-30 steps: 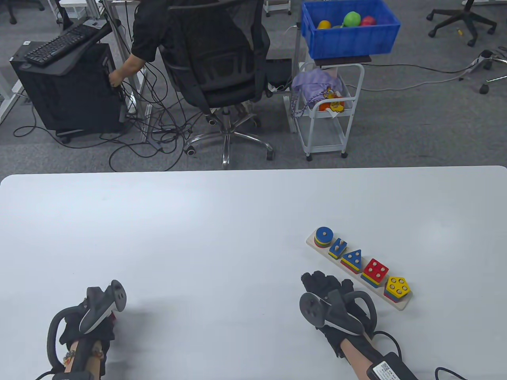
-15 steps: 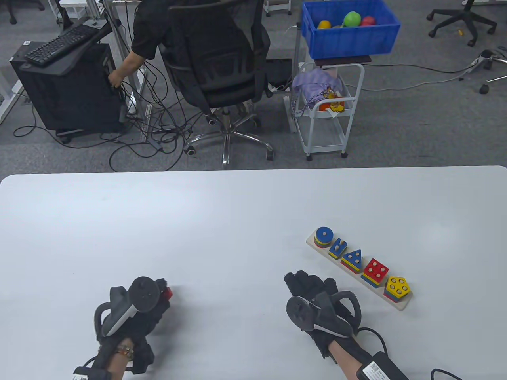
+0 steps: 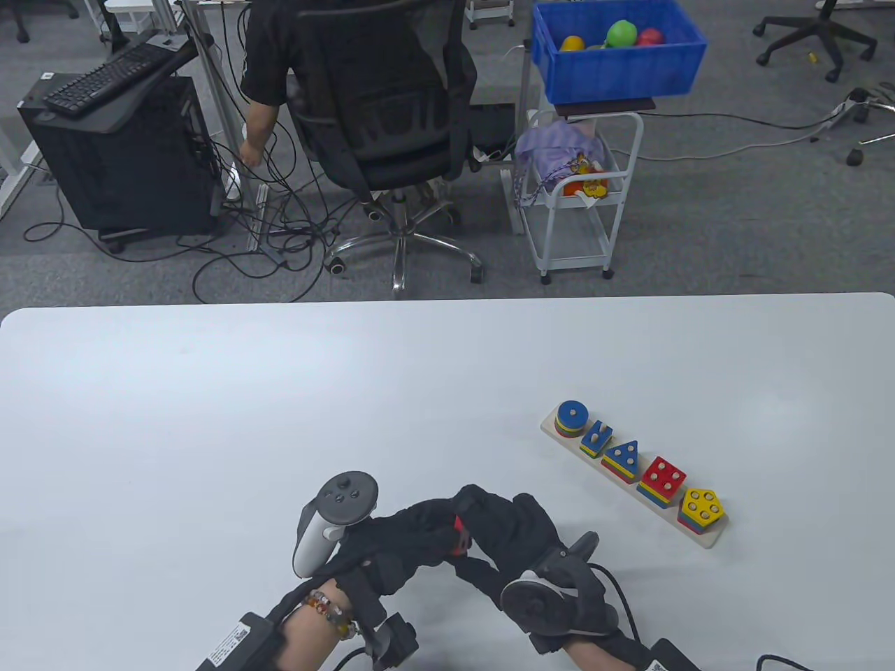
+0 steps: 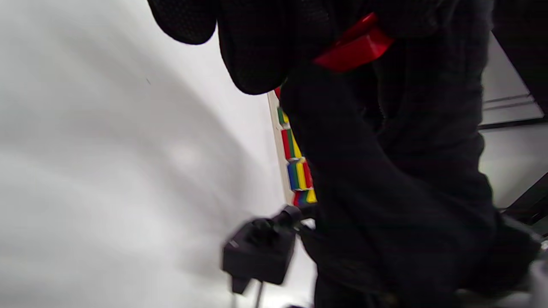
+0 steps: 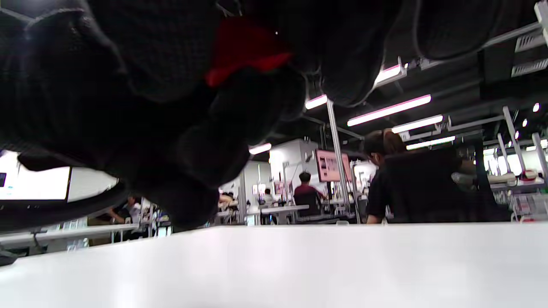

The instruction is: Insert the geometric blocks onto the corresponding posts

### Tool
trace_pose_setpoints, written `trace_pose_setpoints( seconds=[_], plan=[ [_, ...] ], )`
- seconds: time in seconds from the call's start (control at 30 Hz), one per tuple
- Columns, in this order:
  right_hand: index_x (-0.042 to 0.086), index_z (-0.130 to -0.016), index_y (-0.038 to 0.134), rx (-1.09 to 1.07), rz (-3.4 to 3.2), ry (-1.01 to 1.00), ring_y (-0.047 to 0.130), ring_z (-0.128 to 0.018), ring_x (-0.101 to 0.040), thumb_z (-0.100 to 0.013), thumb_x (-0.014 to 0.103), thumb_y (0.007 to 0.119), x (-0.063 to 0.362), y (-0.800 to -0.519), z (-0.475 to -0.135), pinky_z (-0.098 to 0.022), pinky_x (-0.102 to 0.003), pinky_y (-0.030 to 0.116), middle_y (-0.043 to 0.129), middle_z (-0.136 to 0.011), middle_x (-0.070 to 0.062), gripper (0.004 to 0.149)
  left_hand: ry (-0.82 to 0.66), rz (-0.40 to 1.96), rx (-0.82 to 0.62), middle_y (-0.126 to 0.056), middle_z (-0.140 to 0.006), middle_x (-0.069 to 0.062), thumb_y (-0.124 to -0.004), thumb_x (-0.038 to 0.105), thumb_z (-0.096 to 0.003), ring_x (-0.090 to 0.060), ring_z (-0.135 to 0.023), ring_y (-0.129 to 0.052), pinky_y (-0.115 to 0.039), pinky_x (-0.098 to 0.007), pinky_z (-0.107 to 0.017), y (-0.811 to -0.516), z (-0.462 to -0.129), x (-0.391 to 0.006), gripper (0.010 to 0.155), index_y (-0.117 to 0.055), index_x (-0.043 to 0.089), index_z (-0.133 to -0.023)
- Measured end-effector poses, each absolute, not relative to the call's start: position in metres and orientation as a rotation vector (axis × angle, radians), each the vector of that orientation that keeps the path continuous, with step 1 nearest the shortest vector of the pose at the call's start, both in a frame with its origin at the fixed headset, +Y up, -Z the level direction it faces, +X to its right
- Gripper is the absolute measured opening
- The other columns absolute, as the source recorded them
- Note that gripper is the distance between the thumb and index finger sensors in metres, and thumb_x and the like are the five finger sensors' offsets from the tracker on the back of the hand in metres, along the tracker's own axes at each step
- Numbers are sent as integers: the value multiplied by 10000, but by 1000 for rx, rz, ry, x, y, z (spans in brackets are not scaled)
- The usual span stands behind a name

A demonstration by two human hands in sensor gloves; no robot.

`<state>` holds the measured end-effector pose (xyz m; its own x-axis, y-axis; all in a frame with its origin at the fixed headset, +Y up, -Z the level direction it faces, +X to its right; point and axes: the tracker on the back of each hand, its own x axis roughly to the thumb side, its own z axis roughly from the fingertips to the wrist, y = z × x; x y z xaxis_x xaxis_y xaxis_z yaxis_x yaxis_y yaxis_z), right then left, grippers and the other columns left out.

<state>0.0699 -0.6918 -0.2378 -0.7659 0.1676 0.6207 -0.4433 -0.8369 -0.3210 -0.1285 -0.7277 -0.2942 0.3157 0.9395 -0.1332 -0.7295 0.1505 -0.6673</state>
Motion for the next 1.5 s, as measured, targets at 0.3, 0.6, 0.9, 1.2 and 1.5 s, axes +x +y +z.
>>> trace_pose_setpoints(
  seconds=[0.3,0.6,0.9,1.2,1.5],
  plan=[
    [55,-941,658,782,2530,-727,1000,-659,-320,-349,439,911,78,-682,-237,-518,-624,756,864,-838,-192,750,-391,1359,-801,-744,-1064,55,-681,500,-546,-193,-996,-825,-571,-543,-795,-736,-294,-123,591,-525,287,-1075],
    [85,-936,680,612,2616,-720,973,-654,-339,-356,444,901,112,-677,-264,-529,-651,725,860,-849,-187,716,-273,1054,-425,-615,-1159,4,-677,545,-524,-280,-1079,-690,-503,-598,-795,-712,-306,-195,644,-501,309,-1096],
    [85,-961,670,262,3050,-435,904,-704,-395,-390,403,858,145,-673,-332,-571,-691,660,809,-904,-211,680,5,330,-167,-491,-1224,5,-659,567,-511,-298,-1164,-522,-365,-638,-822,-719,-311,-283,671,-455,354,-1114],
    [173,-968,668,-233,3237,-82,874,-783,-384,-380,408,874,185,-690,-394,-616,-693,627,800,-950,-131,666,125,147,-111,-350,-1275,50,-602,715,-433,-304,-1218,-345,-267,-668,-826,-720,-307,-319,794,-367,416,-1130],
    [203,-969,661,-320,3273,16,880,-789,-373,-372,432,874,181,-718,-414,-626,-700,612,807,-952,-100,674,131,142,-138,-386,-1268,47,-599,691,-451,-304,-1210,-371,-291,-662,-825,-724,-308,-319,752,-411,409,-1123]
  ],
)
